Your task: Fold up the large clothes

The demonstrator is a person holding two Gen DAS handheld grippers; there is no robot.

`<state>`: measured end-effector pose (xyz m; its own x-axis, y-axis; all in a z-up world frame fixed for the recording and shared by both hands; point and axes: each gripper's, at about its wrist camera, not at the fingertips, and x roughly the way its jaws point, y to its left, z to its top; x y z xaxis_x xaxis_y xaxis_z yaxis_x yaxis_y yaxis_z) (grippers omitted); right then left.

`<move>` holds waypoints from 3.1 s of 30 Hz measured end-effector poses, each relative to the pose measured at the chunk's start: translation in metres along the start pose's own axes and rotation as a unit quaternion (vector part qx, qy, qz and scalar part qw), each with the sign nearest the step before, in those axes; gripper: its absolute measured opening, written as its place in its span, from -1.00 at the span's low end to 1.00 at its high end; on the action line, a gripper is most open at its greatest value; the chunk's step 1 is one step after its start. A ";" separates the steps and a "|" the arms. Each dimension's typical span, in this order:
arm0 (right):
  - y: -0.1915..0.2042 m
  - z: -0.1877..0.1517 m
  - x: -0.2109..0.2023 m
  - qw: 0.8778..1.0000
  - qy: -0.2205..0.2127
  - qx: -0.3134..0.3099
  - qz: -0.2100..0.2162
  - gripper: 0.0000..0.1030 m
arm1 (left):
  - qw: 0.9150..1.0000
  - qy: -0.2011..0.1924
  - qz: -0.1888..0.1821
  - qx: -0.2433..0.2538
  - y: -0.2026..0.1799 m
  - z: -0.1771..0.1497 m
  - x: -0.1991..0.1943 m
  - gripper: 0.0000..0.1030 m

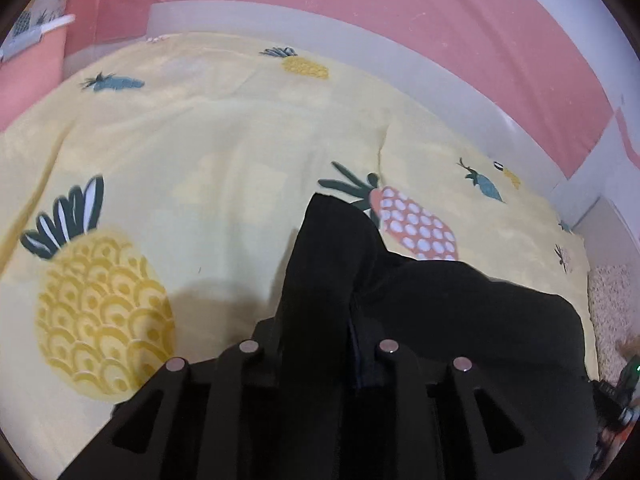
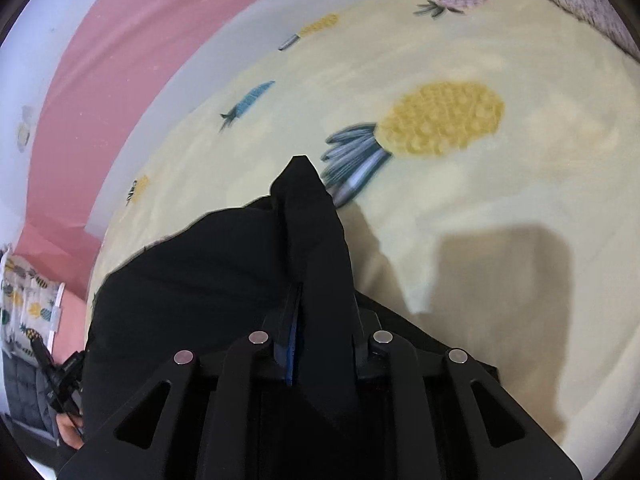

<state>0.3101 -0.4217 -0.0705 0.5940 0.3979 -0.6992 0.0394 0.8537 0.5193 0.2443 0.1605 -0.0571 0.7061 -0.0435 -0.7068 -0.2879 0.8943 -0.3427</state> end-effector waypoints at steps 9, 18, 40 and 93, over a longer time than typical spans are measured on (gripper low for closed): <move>0.014 0.004 -0.039 0.999 -0.030 -0.008 -0.041 -0.36 | 1.000 -0.015 0.022 0.001 -0.003 0.005 -0.026 -0.28; 0.129 -0.023 -0.060 0.984 -0.065 -0.163 -0.004 -0.36 | 0.993 -0.060 -0.032 0.095 -0.098 0.002 -0.089 -0.19; 0.106 -0.010 0.026 0.984 -0.001 -0.155 -0.089 -0.40 | 0.984 0.033 0.000 0.177 -0.152 -0.026 0.022 -0.20; 0.068 -0.087 -0.101 0.977 -0.066 -0.150 -0.136 -0.32 | 0.981 -0.034 0.091 0.168 -0.050 -0.090 -0.103 -0.18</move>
<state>0.1831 -0.3746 -0.0078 0.6930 0.1129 -0.7120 -0.0161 0.9898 0.1412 0.1276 0.0796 -0.0231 0.7070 0.1498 -0.6911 -0.1911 0.9814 0.0172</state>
